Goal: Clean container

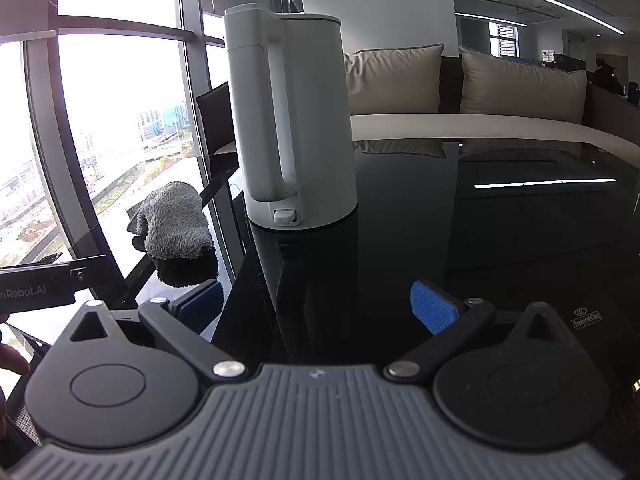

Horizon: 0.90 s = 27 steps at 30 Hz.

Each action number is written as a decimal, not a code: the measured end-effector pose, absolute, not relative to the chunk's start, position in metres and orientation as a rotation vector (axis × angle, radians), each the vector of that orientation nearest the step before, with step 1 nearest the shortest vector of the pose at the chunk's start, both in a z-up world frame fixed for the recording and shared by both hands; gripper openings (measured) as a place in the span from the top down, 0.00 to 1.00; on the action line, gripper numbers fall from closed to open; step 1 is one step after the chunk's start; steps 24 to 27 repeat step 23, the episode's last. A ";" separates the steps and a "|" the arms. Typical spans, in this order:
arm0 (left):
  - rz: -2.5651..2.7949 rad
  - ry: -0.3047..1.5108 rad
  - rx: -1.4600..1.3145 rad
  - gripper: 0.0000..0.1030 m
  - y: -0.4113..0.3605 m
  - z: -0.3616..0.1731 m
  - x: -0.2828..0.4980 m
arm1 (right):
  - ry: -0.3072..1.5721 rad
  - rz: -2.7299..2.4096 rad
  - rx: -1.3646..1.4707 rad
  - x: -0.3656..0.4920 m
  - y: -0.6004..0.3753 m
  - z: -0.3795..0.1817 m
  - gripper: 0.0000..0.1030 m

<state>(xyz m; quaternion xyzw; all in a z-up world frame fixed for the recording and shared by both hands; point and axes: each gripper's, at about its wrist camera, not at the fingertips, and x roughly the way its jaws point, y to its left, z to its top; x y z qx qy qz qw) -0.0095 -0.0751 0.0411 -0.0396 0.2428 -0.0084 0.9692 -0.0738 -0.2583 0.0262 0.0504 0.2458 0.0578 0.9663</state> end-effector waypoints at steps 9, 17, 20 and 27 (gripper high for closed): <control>-0.015 0.481 -0.091 0.01 -0.074 0.043 -0.017 | 0.495 0.112 0.100 -0.083 -0.257 0.027 0.01; -0.009 0.470 -0.094 0.01 -0.073 0.043 -0.019 | 0.495 0.102 0.094 -0.086 -0.256 0.027 0.01; -0.008 0.468 -0.093 0.01 -0.072 0.043 -0.019 | 0.492 0.104 0.090 -0.087 -0.256 0.026 0.01; -0.011 0.471 -0.092 0.01 -0.073 0.043 -0.018 | 0.499 0.107 0.093 -0.087 -0.255 0.026 0.01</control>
